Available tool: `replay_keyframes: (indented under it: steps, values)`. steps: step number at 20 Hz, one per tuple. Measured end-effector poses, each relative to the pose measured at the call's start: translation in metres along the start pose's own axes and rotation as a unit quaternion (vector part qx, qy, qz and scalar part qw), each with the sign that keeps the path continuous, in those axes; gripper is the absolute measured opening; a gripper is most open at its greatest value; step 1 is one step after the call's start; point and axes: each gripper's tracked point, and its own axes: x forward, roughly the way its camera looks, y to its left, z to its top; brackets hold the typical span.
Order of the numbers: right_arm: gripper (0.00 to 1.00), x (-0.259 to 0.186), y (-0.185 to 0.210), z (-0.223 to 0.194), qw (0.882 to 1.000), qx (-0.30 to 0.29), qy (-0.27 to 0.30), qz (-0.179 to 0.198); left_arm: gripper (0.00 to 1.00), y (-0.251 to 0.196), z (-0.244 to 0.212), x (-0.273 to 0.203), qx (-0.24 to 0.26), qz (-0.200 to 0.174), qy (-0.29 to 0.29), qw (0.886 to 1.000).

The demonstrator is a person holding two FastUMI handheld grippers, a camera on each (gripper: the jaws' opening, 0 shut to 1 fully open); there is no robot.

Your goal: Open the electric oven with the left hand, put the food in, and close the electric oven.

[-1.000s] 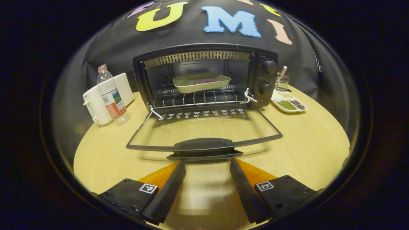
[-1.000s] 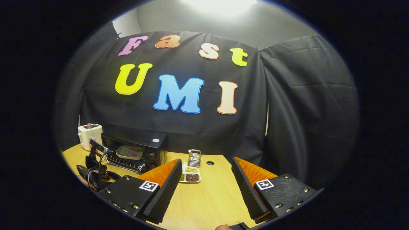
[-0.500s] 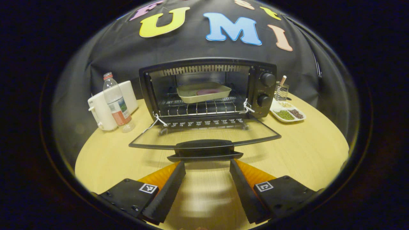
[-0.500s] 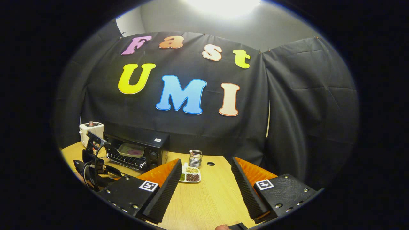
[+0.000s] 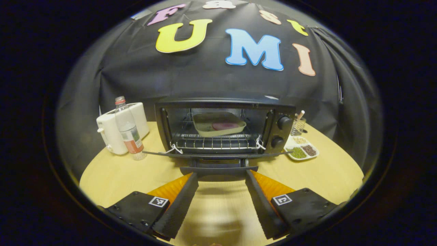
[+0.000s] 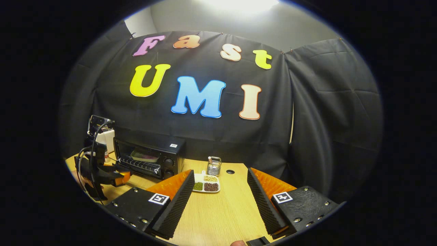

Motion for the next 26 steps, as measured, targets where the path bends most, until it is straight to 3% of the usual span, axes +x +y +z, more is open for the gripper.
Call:
replay_keyframes:
  steps: [2, 3, 6, 11, 13, 16, 17, 18, 19, 20, 22, 26]
  values:
    - [0.95, 0.000, 0.002, -0.003, 1.000, 0.002, 0.005, -0.002, 0.91, 0.001, 0.019, 0.005, 0.009, -0.002, -0.020, 1.000]
    - [0.95, 0.002, 0.002, -0.004, 1.000, 0.003, 0.009, -0.004, 0.99, 0.001, 0.028, 0.009, 0.014, -0.004, -0.031, 0.999]
    - [0.95, 0.009, 0.009, -0.007, 1.000, 0.014, 0.014, -0.006, 0.95, 0.004, 0.045, 0.020, 0.021, -0.009, -0.041, 0.999]
    - [0.95, 0.012, 0.009, 0.000, 0.999, 0.034, 0.001, -0.012, 0.99, 0.011, 0.083, 0.010, 0.008, -0.023, -0.073, 0.997]
    - [0.95, 0.012, 0.004, 0.010, 0.999, 0.031, -0.019, -0.016, 0.99, 0.008, 0.106, -0.008, 0.006, -0.035, -0.100, 0.994]
    - [0.95, 0.011, -0.005, 0.025, 0.998, 0.041, -0.045, -0.013, 0.91, 0.010, 0.143, -0.050, 0.017, -0.026, -0.150, 0.988]
    - [0.95, 0.007, -0.008, 0.028, 0.997, 0.045, -0.055, -0.008, 0.98, 0.008, 0.154, -0.064, 0.020, -0.021, -0.167, 0.986]
    - [0.95, 0.006, -0.011, 0.030, 0.997, 0.047, -0.060, -0.004, 0.94, 0.005, 0.164, -0.081, 0.023, -0.016, -0.182, 0.983]
    - [0.95, 0.004, -0.015, 0.028, 0.997, 0.050, -0.062, 0.001, 0.91, 0.002, 0.169, -0.098, 0.025, -0.009, -0.194, 0.981]
    - [0.90, -0.001, -0.020, 0.028, 0.997, 0.054, -0.063, 0.007, 0.94, -0.002, 0.174, -0.116, 0.028, -0.002, -0.203, 0.979]
    - [0.95, -0.009, -0.030, 0.027, 0.996, 0.057, -0.067, 0.016, 0.99, -0.011, 0.180, -0.151, 0.033, 0.010, -0.221, 0.975]
    - [0.95, -0.032, -0.051, 0.025, 0.995, 0.049, -0.075, 0.038, 0.99, -0.025, 0.172, -0.216, 0.035, 0.040, -0.229, 0.972]
